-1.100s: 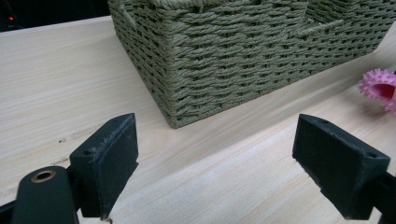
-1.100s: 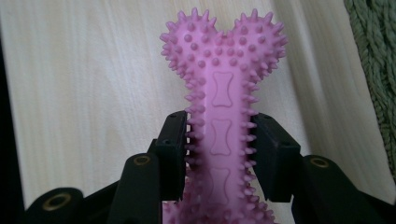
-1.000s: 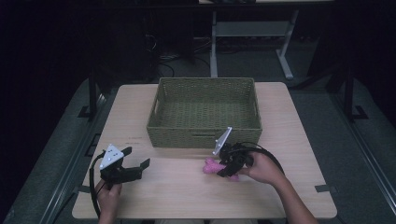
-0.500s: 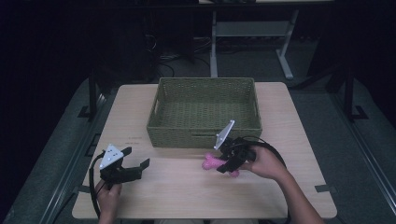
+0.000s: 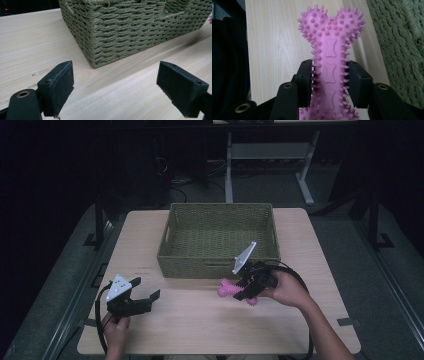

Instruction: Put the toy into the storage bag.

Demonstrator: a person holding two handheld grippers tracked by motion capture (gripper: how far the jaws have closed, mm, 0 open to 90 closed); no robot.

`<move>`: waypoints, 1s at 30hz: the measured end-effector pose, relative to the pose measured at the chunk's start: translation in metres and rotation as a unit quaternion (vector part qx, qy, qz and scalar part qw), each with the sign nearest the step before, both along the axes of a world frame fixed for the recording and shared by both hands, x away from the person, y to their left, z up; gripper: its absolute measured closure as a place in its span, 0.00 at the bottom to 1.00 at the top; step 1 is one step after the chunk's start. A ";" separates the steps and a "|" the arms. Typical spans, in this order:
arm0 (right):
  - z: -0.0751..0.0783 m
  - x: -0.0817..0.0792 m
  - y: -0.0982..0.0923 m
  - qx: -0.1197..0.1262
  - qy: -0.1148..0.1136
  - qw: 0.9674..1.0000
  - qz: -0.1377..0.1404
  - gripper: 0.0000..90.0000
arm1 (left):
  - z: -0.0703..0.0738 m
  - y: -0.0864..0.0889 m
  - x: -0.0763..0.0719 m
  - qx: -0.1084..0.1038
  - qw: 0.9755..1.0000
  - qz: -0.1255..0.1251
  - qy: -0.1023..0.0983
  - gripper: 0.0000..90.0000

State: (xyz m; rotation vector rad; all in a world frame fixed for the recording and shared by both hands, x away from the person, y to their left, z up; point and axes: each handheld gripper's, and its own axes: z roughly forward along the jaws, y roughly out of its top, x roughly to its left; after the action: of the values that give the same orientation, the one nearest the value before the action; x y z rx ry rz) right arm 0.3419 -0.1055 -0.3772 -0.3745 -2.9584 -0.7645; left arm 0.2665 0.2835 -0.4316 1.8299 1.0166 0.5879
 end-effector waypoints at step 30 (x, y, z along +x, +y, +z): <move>0.038 0.023 -0.004 0.026 -0.002 1.000 -0.002 0.64 | 0.000 0.001 0.000 -0.001 1.000 0.002 0.001 0.15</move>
State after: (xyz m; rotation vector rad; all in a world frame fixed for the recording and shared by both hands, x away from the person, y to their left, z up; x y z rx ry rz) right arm 0.3650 -0.1092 -0.3387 -0.3753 -2.9353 -0.8424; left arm 0.2664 0.2841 -0.4319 1.8269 1.0217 0.5875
